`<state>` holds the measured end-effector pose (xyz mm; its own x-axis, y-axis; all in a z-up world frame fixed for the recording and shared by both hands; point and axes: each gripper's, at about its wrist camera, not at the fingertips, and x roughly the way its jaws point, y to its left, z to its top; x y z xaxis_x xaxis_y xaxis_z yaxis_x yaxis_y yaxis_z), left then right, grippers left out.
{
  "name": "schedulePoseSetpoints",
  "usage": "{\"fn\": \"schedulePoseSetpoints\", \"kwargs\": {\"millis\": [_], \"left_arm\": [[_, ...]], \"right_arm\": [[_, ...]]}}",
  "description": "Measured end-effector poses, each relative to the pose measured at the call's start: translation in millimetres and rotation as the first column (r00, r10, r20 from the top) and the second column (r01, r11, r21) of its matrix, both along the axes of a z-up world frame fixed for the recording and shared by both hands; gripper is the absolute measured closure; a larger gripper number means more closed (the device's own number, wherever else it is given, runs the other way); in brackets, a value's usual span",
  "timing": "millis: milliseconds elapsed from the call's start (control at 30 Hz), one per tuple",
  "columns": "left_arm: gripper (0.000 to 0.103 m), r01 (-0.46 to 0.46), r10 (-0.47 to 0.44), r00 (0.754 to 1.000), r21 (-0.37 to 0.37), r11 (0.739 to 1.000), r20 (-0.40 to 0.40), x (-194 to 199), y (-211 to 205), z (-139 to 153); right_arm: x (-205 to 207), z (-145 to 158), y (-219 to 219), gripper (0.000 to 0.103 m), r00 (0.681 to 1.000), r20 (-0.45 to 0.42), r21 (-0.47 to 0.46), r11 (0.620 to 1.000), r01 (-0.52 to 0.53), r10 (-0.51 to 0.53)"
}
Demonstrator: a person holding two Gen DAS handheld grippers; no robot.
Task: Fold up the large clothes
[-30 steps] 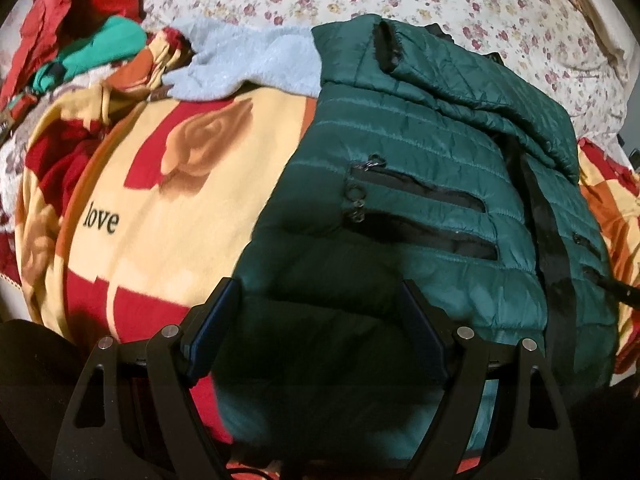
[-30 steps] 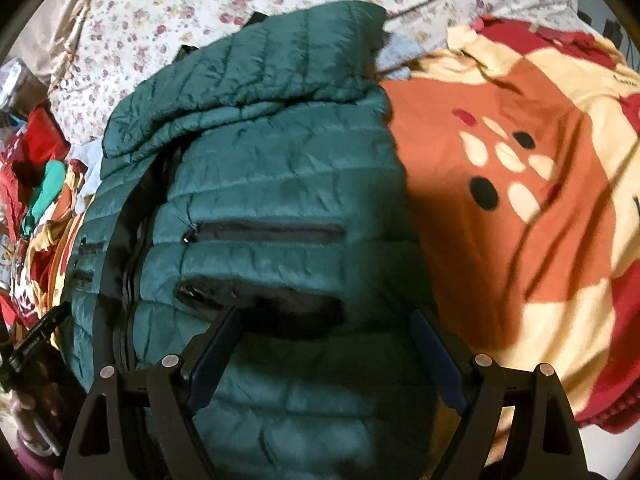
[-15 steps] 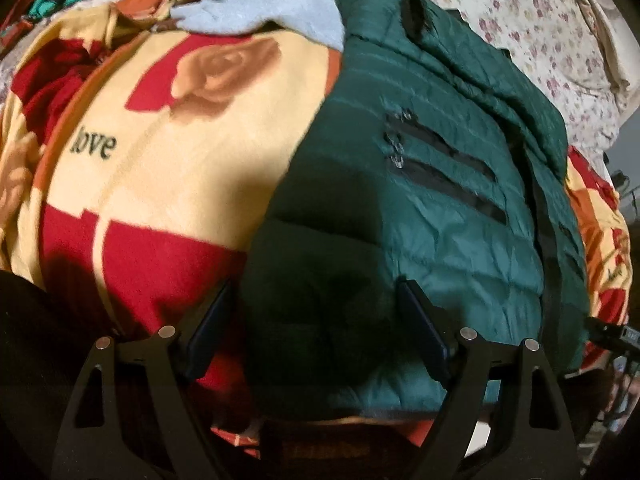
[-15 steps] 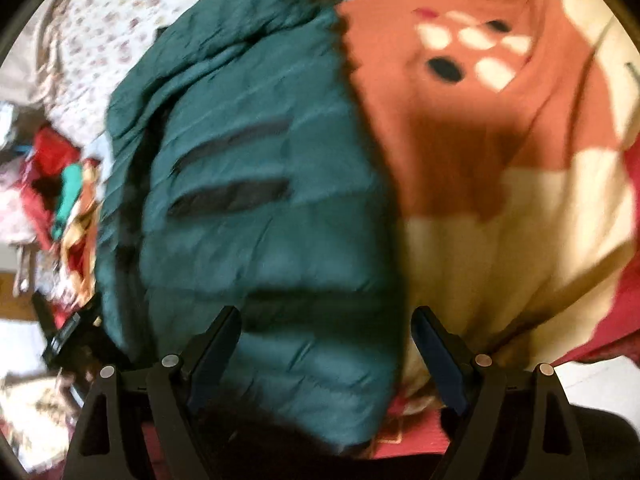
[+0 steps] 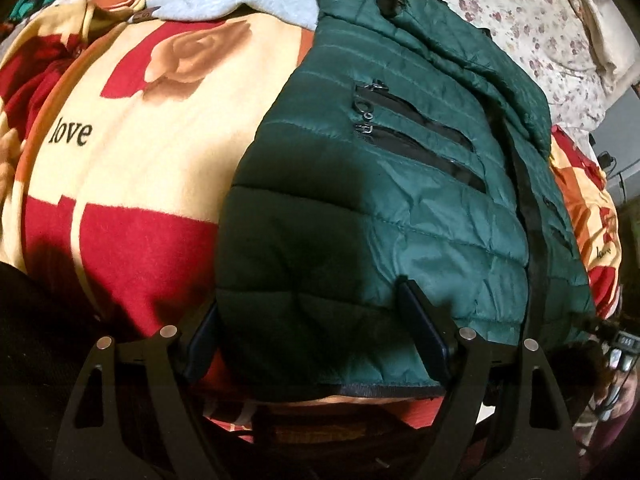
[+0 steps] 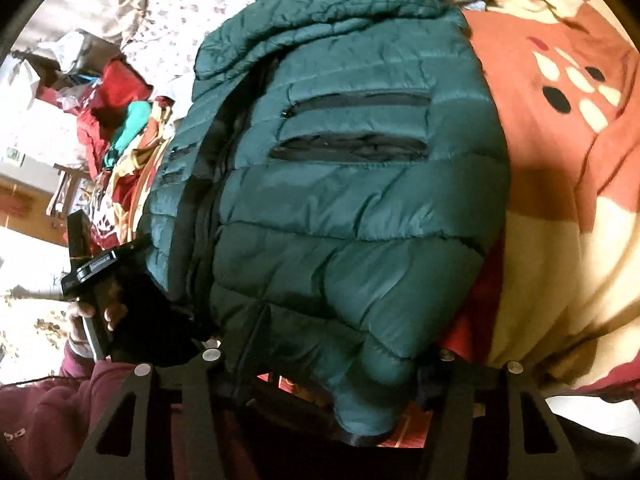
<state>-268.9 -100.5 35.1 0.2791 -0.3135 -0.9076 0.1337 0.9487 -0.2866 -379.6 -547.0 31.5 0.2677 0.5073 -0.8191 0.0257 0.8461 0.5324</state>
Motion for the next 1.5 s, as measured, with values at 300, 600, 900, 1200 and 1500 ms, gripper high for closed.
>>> {"fn": "schedulePoseSetpoints", "kwargs": {"millis": [300,600,900,1200,1500], "left_arm": [[0.067,0.035,-0.04,0.998,0.101,0.994,0.048,-8,-6,8],[0.094,0.013,-0.033,0.988,0.134,0.991,0.149,-12,-7,37],[0.094,-0.028,0.002,0.97,0.105,0.994,0.241,0,-5,70],[0.094,-0.032,-0.01,0.952,0.134,0.99,0.305,20,-17,89],[0.094,-0.053,0.018,0.947,0.103,0.993,0.32,40,-17,101]], "right_arm": [[2,5,3,0.08,0.999,0.04,-0.056,0.998,0.001,0.002],[12,44,8,0.083,0.986,0.167,-0.076,0.997,0.006,0.006],[21,73,-6,0.083,0.965,0.259,-0.061,0.997,0.053,-0.035],[38,86,-11,0.083,0.951,0.305,-0.079,0.995,0.069,-0.042],[50,90,-21,0.083,0.941,0.331,-0.078,0.992,0.102,-0.07]]}}
